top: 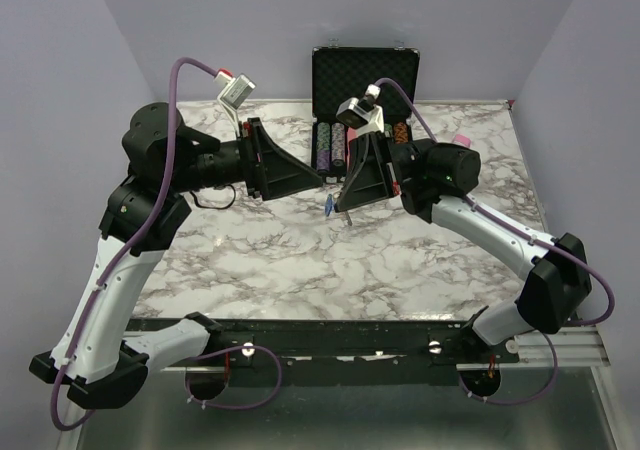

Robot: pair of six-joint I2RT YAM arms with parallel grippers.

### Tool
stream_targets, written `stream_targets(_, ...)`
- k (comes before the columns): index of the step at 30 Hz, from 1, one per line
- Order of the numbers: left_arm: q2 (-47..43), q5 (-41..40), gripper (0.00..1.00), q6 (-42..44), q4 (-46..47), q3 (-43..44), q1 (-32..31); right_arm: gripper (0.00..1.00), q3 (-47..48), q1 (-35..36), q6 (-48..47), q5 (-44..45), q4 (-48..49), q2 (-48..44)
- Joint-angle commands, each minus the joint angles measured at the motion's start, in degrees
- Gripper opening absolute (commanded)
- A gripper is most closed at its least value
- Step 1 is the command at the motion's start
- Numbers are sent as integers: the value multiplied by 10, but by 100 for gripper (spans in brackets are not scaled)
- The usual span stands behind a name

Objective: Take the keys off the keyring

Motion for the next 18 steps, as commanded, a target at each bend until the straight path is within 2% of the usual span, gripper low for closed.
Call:
stream_targets(1,-7,14,48,9,1,-4,-5,1,22,7,9,11,15,11)
stream_targets(18,-18,19,43,5,1,-21,-8,1,32,11,-22,7,-21,16)
